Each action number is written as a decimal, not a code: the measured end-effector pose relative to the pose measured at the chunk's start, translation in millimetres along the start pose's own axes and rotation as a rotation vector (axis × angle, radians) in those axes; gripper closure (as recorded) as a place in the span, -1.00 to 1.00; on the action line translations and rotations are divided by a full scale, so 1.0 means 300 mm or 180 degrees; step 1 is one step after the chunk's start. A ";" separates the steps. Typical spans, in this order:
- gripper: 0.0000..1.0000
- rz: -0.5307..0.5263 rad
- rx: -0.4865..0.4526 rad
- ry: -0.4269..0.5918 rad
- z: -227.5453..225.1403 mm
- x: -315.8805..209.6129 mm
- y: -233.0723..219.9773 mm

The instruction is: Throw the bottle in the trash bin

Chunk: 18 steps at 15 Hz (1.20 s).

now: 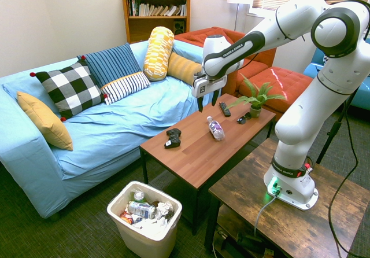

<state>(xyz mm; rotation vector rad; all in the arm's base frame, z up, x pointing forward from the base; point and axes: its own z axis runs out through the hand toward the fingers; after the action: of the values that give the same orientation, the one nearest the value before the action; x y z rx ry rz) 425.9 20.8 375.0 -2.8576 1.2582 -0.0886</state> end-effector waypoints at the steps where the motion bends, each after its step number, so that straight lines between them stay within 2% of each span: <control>1: -1.00 0.0001 0.0003 0.0001 -0.001 0.003 -0.003; 4: -1.00 0.0158 0.0073 0.0057 0.008 0.066 0.002; 7: -1.00 0.0486 0.0092 0.0125 0.075 0.214 0.048; 12: -1.00 0.1033 -0.0058 0.0264 0.313 0.436 0.161; 16: -1.00 0.1316 -0.0216 0.0259 0.530 0.551 0.198; 18: -1.00 0.1355 -0.0318 0.0225 0.624 0.581 0.190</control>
<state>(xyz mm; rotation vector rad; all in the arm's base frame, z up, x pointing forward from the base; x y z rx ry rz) 512.5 -147.5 193.6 -2.6096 1.9011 -0.1226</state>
